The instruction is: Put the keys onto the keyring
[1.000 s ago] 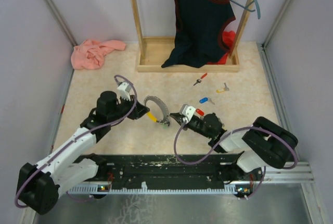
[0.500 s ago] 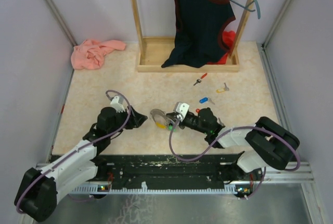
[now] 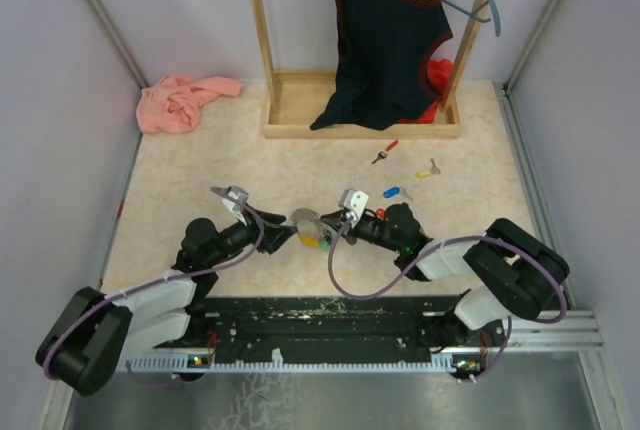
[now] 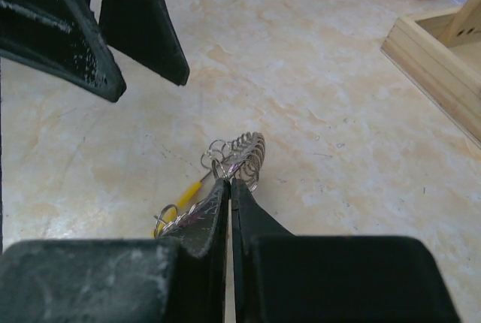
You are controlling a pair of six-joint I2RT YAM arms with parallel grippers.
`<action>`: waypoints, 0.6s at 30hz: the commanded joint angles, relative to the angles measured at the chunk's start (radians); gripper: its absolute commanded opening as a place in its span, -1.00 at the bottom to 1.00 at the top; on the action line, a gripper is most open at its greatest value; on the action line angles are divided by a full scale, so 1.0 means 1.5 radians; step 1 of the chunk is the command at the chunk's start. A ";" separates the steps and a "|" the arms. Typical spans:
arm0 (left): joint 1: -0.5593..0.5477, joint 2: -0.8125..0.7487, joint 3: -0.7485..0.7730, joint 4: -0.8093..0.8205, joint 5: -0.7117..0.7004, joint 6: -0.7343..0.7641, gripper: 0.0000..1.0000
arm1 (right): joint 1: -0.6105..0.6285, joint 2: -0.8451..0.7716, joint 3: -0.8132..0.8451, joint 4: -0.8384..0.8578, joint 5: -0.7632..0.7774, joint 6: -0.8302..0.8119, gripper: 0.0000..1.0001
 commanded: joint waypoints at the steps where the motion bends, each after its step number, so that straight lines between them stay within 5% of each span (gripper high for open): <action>1: -0.004 0.090 0.016 0.221 0.110 0.066 0.29 | -0.017 0.003 0.024 0.101 -0.039 0.044 -1.00; 18: -0.006 0.409 0.044 0.620 0.238 0.234 0.22 | -0.030 0.012 0.038 0.102 -0.085 0.047 -1.00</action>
